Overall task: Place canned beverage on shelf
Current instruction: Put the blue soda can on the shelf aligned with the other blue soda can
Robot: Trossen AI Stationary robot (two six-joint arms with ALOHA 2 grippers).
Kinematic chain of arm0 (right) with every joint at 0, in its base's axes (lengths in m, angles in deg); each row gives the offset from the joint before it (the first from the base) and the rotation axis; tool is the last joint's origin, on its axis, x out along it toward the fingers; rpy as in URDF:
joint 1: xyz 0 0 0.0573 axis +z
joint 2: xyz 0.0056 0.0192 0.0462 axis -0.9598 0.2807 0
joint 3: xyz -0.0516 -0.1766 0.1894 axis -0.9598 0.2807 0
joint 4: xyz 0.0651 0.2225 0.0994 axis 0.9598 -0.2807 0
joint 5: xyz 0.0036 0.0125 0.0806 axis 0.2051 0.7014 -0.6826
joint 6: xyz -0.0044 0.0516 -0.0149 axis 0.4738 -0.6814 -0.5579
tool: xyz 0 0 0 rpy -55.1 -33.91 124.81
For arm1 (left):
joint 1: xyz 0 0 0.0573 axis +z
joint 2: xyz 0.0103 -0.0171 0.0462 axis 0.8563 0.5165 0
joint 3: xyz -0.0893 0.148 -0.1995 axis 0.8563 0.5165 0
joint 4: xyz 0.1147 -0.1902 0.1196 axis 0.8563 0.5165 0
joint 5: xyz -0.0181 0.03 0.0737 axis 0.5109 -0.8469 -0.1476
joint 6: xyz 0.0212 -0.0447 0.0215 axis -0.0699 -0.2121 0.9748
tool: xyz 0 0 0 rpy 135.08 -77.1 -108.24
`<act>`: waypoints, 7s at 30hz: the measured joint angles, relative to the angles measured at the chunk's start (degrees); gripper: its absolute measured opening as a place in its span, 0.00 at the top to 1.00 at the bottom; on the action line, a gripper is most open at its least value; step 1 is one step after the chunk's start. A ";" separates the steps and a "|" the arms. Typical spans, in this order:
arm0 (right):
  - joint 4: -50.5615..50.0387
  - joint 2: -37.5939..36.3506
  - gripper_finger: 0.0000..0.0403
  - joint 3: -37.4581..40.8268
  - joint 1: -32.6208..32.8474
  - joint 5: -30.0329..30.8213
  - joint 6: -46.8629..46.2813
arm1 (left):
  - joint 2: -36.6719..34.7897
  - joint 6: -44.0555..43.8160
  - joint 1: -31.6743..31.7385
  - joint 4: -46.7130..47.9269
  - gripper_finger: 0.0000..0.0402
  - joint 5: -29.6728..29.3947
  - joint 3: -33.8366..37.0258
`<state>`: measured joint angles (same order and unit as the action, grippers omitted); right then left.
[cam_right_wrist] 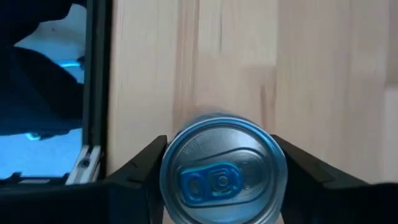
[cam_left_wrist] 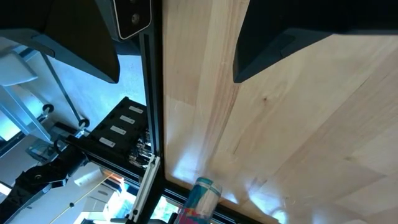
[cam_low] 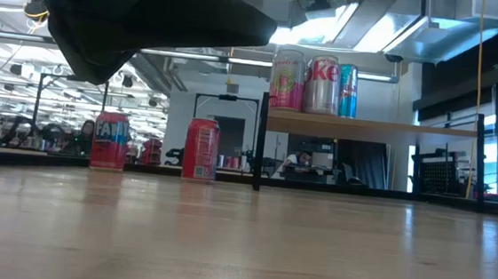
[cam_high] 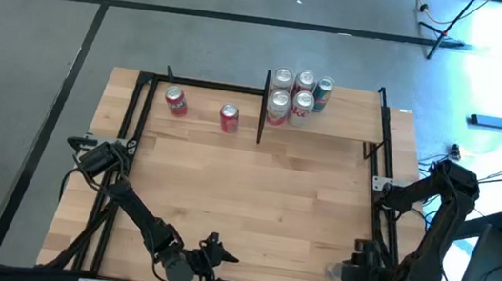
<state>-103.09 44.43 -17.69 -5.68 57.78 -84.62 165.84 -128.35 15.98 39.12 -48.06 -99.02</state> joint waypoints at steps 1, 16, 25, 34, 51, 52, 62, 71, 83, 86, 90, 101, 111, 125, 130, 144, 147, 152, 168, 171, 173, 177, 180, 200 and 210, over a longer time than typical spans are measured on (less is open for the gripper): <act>0.28 0.00 0.51 -0.44 -1.01 0.43 2.36 | 0.00 0.02 0.02 0.01 0.25 0.00 0.00; 14.31 0.30 0.51 -0.66 -20.07 -11.52 38.42 | 0.00 0.02 0.02 0.30 0.25 0.03 0.00; 11.48 1.36 0.51 -0.66 -23.71 -14.71 43.83 | 0.00 0.02 0.02 0.41 0.25 0.05 0.00; 10.14 3.41 0.51 -0.84 -23.79 -15.63 44.15 | 0.00 0.46 0.02 0.44 0.25 0.28 0.00; 2.03 3.01 0.10 -6.88 -22.44 -15.93 29.91 | 0.00 0.40 -0.02 0.44 0.25 0.28 0.00; 2.58 2.94 0.11 -6.98 -22.00 -15.63 27.38 | 0.00 0.38 -0.02 0.44 0.25 0.28 0.00; 2.32 2.91 0.14 -6.79 -19.54 -6.54 5.84 | 0.00 0.09 0.15 0.44 0.25 0.23 0.00; 2.84 2.91 0.14 -2.80 -19.61 -6.88 3.81 | 0.00 0.02 0.17 0.44 0.25 0.04 0.00; 3.30 2.91 0.34 -2.30 -19.59 -8.59 4.50 | 0.00 -0.04 0.17 0.41 0.25 0.04 0.00; 3.25 2.91 0.49 -2.30 -19.59 -8.41 5.09 | 0.00 -0.04 0.17 0.41 0.25 0.04 0.00; 3.45 2.89 0.50 -2.32 -19.60 -8.11 8.49 | 0.00 -0.04 0.17 0.41 0.25 0.05 0.00; 5.69 2.99 0.50 -7.17 -21.33 -12.55 39.27 | 0.00 0.88 0.13 0.41 0.25 0.09 0.00; 7.54 3.02 0.50 -3.37 -26.21 -17.59 41.74 | -0.01 1.55 -0.02 0.39 0.25 0.52 0.00; 4.27 2.27 0.15 -7.43 -25.40 -20.67 36.75 | -0.01 1.46 -0.04 0.35 0.25 0.92 0.00; 0.95 -2.73 0.14 -8.50 -20.09 -13.12 28.35 | -0.01 1.40 -0.04 0.35 0.25 0.92 0.00; 3.86 -10.28 0.14 1.78 -0.34 24.20 3.10 | -0.02 1.31 -0.04 0.33 0.25 0.90 0.00; 6.78 -10.16 0.14 4.28 -0.57 25.59 3.01 | -0.02 1.31 0.00 0.33 0.25 0.90 0.00; 14.37 -10.13 0.14 10.29 -2.52 25.70 4.62 | -0.02 1.31 0.04 0.33 0.25 0.90 0.00; 29.35 -10.19 0.14 19.08 -5.80 21.75 10.60 | -0.02 1.31 0.02 0.34 0.25 0.90 0.00; 29.19 -10.19 0.14 19.08 -5.80 22.13 10.66 | -0.02 1.32 0.02 0.35 0.25 0.90 0.00; 28.03 -10.17 0.14 18.63 -5.80 22.98 10.70 | -0.02 1.31 0.02 0.35 0.25 0.90 0.00; 25.69 -10.18 0.14 16.32 -5.80 23.25 10.80 | -0.02 1.31 0.02 0.35 0.25 0.90 0.00; 25.56 -10.29 0.14 14.95 -5.80 22.68 11.19 | 0.00 1.33 0.00 0.35 0.25 0.90 0.00; 30.03 -4.74 0.14 17.26 -5.87 22.62 12.05 | -0.02 1.33 0.00 0.37 0.25 0.90 0.00; 30.19 -1.49 0.47 17.24 -7.04 23.37 12.69 | -0.02 1.38 0.00 0.35 0.25 0.90 0.00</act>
<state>-72.90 42.94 -0.45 -12.73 81.15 -71.94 165.81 -126.98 15.98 39.48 -47.16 -99.02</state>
